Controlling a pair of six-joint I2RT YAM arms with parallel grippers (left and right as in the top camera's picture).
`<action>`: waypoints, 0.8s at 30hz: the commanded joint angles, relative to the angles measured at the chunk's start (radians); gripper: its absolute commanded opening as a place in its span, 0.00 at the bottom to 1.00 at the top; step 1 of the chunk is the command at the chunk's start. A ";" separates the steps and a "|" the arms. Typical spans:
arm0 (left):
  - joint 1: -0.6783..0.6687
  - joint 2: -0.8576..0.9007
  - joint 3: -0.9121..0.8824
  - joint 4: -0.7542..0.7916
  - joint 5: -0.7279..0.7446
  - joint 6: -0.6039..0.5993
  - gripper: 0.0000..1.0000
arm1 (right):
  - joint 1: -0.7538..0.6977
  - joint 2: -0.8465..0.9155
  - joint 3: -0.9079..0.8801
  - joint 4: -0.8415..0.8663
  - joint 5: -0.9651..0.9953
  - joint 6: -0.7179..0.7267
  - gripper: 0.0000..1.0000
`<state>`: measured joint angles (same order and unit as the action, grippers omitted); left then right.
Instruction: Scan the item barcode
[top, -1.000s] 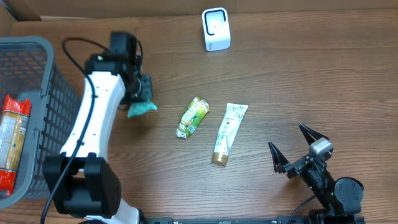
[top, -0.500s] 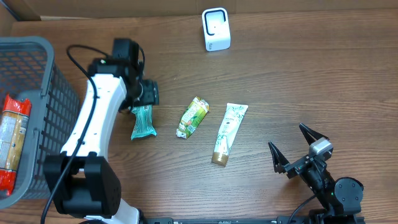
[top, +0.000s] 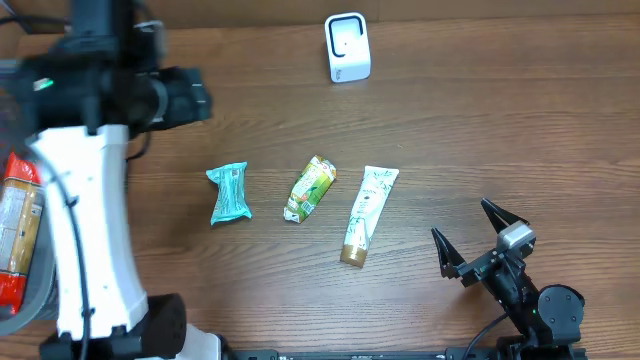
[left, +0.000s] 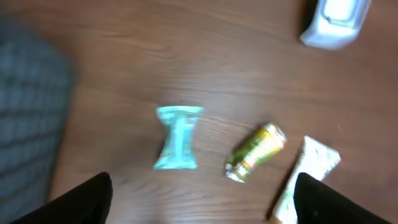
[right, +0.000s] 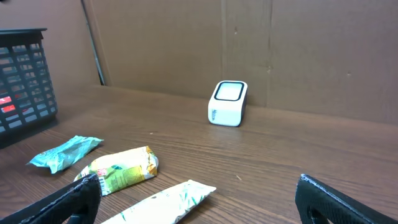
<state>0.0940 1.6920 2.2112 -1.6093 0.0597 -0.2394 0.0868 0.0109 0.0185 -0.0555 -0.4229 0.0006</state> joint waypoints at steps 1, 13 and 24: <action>0.159 -0.042 0.025 -0.031 -0.023 -0.081 0.85 | 0.006 -0.008 -0.010 0.002 -0.005 0.004 1.00; 0.712 -0.071 0.021 0.021 0.132 -0.090 0.92 | 0.006 -0.008 -0.010 0.002 -0.005 0.004 1.00; 0.861 0.023 -0.095 0.056 -0.164 -0.018 0.91 | 0.006 -0.008 -0.010 0.002 -0.005 0.004 1.00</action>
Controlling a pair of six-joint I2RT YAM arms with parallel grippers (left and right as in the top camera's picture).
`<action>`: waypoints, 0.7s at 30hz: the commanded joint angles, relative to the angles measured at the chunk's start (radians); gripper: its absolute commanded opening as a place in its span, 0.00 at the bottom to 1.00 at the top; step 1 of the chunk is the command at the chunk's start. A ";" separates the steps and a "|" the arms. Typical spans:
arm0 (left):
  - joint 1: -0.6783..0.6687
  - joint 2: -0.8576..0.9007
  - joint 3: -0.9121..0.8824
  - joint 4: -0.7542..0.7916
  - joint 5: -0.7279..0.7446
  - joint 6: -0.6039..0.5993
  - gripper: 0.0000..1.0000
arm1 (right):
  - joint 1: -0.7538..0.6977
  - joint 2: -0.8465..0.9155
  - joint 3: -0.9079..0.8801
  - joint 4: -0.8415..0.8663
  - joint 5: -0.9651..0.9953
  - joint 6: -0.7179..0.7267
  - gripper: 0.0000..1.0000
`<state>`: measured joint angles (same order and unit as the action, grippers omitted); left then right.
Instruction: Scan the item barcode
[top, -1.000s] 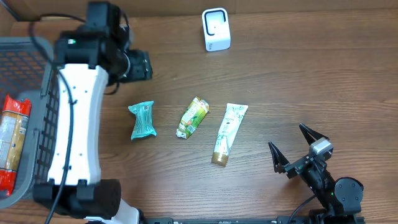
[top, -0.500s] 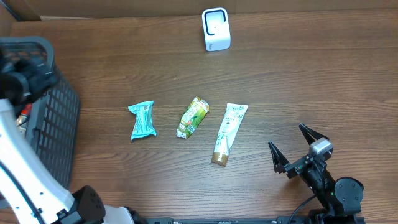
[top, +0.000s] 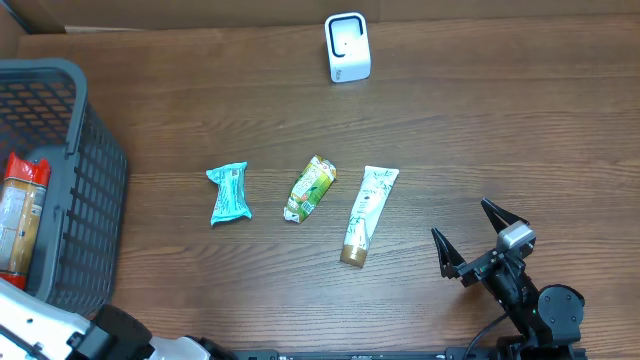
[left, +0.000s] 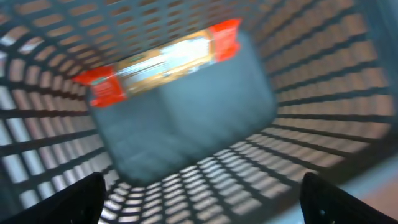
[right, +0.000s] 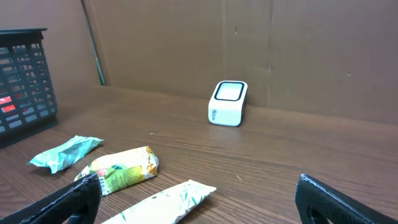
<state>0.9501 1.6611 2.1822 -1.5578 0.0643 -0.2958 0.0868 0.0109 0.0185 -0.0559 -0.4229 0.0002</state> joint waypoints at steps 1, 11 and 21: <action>0.005 0.063 -0.088 0.010 -0.203 0.040 0.91 | 0.006 -0.008 -0.010 0.002 -0.005 0.004 1.00; 0.005 0.072 -0.312 0.239 -0.221 0.240 0.90 | 0.006 -0.008 -0.010 0.002 -0.005 0.004 1.00; 0.004 0.080 -0.549 0.573 -0.221 0.531 0.93 | 0.006 -0.008 -0.010 0.002 -0.005 0.004 1.00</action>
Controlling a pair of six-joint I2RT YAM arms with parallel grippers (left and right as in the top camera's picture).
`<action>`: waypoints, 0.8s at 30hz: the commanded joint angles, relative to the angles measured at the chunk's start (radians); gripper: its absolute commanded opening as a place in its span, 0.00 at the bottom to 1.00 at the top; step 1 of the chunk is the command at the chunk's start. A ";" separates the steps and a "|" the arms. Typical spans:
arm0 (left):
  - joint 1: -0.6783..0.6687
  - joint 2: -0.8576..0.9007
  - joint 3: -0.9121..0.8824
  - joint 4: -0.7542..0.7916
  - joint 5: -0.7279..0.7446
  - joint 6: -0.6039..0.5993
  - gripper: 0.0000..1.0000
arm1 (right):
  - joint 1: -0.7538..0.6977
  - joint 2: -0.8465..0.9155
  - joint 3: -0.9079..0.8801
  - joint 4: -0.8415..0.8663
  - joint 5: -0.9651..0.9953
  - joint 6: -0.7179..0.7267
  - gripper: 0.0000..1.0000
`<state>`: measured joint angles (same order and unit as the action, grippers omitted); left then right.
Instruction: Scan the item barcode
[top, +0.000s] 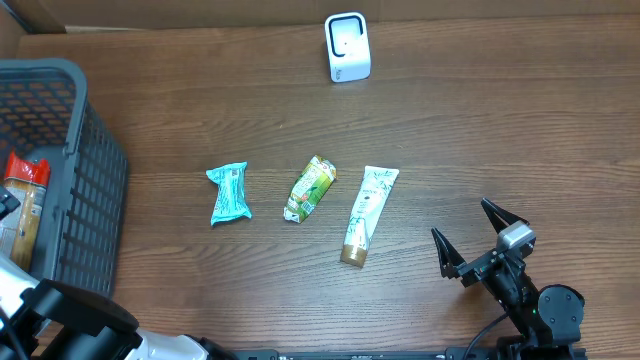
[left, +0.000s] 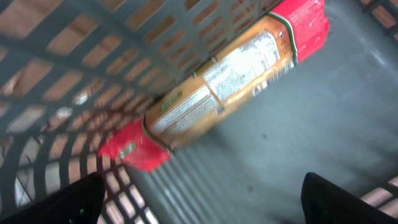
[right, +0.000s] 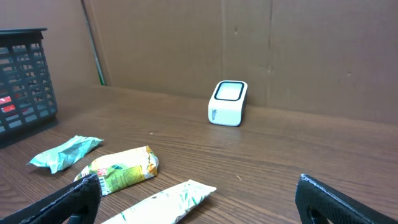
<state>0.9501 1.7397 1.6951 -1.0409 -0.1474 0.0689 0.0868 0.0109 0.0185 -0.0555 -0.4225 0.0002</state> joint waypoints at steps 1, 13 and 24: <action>0.004 0.002 -0.085 0.085 -0.009 0.187 0.94 | 0.006 -0.008 -0.010 0.002 -0.005 0.004 1.00; 0.005 0.031 -0.251 0.348 0.010 0.388 0.94 | 0.006 -0.008 -0.010 0.002 -0.005 0.004 1.00; 0.003 0.160 -0.253 0.363 0.097 0.433 0.93 | 0.006 -0.008 -0.010 0.002 -0.005 0.004 1.00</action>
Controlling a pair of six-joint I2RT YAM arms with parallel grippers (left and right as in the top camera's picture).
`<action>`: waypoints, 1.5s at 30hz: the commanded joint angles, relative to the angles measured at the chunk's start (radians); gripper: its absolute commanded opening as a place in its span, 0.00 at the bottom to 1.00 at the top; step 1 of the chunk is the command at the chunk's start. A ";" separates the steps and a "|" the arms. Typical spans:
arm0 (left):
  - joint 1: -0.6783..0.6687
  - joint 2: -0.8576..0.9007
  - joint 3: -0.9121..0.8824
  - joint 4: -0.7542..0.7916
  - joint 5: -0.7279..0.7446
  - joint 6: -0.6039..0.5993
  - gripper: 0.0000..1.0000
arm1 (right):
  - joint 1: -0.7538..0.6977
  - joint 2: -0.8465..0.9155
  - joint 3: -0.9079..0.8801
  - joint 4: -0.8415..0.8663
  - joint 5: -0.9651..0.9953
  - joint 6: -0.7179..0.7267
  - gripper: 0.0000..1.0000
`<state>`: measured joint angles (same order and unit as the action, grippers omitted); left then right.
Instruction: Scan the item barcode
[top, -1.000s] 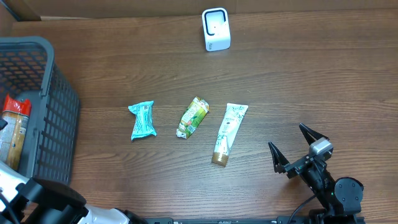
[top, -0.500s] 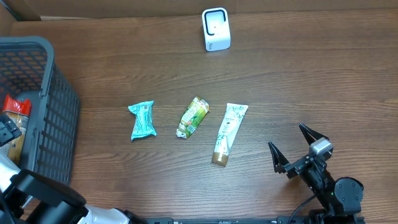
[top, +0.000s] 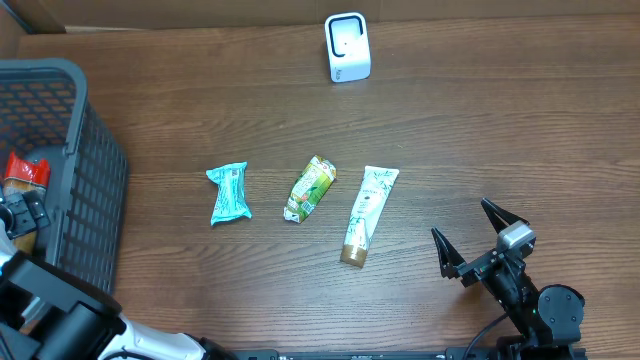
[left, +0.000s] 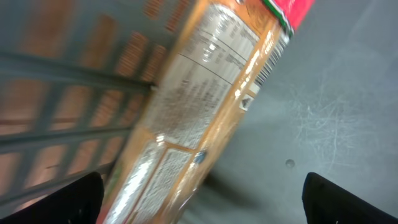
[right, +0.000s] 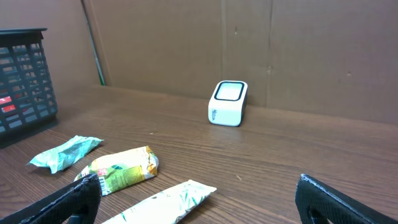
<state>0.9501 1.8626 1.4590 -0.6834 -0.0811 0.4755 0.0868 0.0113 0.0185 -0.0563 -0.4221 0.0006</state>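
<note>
An orange packet with red ends (left: 205, 93) lies on the floor of the grey basket (top: 95, 180). My left gripper (left: 202, 199) is open and low inside the basket. Its fingertips (left: 74, 199) stand wide at either side of the packet's near end, and whether they touch it cannot be told. Overhead, the packet's red end (top: 22, 168) shows just beyond the left gripper (top: 15, 222). The white scanner (top: 347, 47) stands at the table's far edge. My right gripper (top: 485, 240) rests open and empty at the front right.
A teal packet (top: 229, 193), a green-yellow packet (top: 309, 187) and a white tube (top: 367, 213) lie in a row mid-table. The right wrist view shows them too, with the scanner (right: 227, 102) behind and the basket (right: 25, 74) at the left. A cardboard wall backs the table.
My left gripper has come lower and closer to the orange packet, which now fills much of the left wrist view. It stays open. The right arm has not moved.
My left gripper was open above the three items on the table. Then it was over the basket, looking down at the orange packet. Then it was inside the basket near the packet, and now it is right at the packet. The right arm stayed still.
</note>
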 joint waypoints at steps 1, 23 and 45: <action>0.003 0.042 -0.016 0.009 0.030 0.027 0.92 | 0.006 -0.008 -0.010 0.003 -0.006 0.004 1.00; 0.005 0.058 -0.016 0.084 0.031 0.158 0.96 | 0.006 -0.008 -0.010 0.003 -0.006 0.004 1.00; 0.004 0.177 -0.016 0.090 0.115 0.145 0.09 | 0.006 -0.008 -0.010 0.003 -0.006 0.004 1.00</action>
<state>0.9581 2.0098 1.4521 -0.5789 -0.0475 0.6361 0.0868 0.0109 0.0185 -0.0555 -0.4229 0.0002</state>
